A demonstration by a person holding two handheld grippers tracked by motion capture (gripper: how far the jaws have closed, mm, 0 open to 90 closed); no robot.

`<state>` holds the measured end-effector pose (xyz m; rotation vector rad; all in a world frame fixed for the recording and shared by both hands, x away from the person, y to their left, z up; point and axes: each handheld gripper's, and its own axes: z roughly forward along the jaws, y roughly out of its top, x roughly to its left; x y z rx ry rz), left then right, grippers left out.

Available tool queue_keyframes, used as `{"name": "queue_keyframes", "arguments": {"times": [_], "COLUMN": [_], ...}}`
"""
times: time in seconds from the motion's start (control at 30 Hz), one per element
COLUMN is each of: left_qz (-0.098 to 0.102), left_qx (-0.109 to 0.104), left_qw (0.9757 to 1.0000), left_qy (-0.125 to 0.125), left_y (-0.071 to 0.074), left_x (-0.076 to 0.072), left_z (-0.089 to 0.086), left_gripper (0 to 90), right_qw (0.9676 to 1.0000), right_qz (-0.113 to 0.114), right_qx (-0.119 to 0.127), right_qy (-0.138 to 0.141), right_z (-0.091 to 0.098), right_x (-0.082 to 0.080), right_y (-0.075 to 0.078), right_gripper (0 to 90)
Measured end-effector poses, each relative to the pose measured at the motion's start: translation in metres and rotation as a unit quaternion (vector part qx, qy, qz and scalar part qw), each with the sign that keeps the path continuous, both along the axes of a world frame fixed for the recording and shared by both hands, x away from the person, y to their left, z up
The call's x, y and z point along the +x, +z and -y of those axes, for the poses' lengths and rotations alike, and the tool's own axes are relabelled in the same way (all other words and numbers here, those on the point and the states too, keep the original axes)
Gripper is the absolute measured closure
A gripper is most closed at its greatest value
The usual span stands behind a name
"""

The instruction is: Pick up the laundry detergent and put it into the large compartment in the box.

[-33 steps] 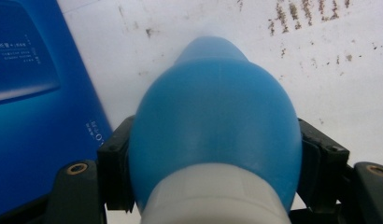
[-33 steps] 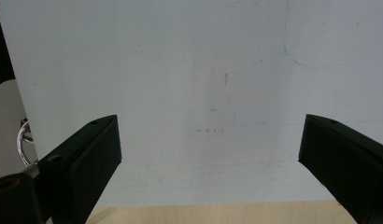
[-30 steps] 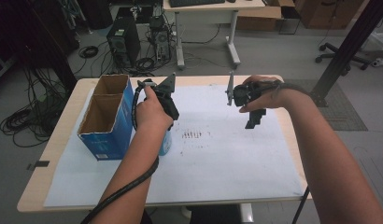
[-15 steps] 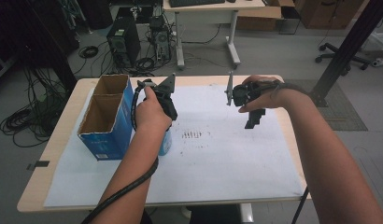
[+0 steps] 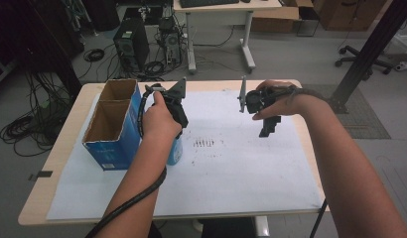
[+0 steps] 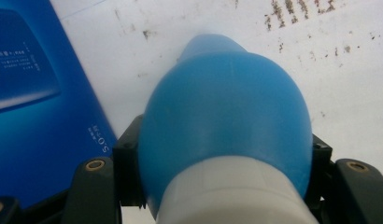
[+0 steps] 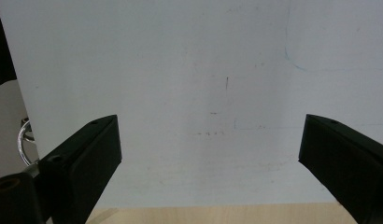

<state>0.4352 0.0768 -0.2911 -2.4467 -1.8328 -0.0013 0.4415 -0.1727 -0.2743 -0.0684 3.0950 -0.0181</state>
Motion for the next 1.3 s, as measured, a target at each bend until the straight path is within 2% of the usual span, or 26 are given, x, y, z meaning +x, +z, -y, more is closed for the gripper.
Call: {"name": "queue_keyframes", "arguments": {"times": [0.13, 0.3, 0.57, 0.73, 0.77, 0.9, 1.03, 1.3], "left_qz": [0.003, 0.005, 0.010, 0.003, -0.001, -0.006, -0.003, -0.002], "left_qx": [0.005, 0.001, 0.008, 0.002, 0.000, -0.004, -0.011, -0.008], "left_qw": [1.0000, 1.0000, 0.9998, 0.9999, 0.9999, 1.0000, 0.9999, 1.0000], "left_qy": [-0.005, -0.008, -0.014, -0.015, -0.012, -0.004, 0.000, -0.006], "left_y": [0.001, 0.008, 0.034, 0.047, 0.054, 0.065, 0.079, 0.101], "left_x": [0.000, -0.002, -0.006, -0.008, -0.009, -0.011, -0.013, -0.013], "left_z": [0.002, 0.002, 0.002, 0.000, 0.001, 0.000, 0.000, 0.003], "left_gripper": [37.6, 37.6, 37.6, 37.6, 37.6, 37.6, 37.5, 37.5], "right_qw": [1.0000, 1.0000, 1.0000, 1.0000, 1.0000, 1.0000, 1.0000, 1.0000], "right_qz": [0.000, 0.000, 0.003, 0.003, 0.002, 0.002, 0.003, 0.004], "right_qx": [-0.001, -0.002, 0.001, -0.001, -0.001, -0.002, -0.002, -0.003], "right_qy": [-0.001, -0.003, -0.001, -0.001, -0.002, -0.002, 0.000, 0.000], "right_z": [0.001, 0.002, 0.001, 0.001, 0.001, 0.001, -0.001, -0.001], "right_x": [0.000, -0.001, -0.002, -0.002, -0.003, -0.003, -0.003, -0.003], "right_y": [0.000, 0.000, 0.003, 0.003, 0.003, 0.003, 0.004, 0.005], "right_gripper": [5.7, 5.8, 5.7, 5.8, 5.8, 5.8, 5.8, 5.8]}}
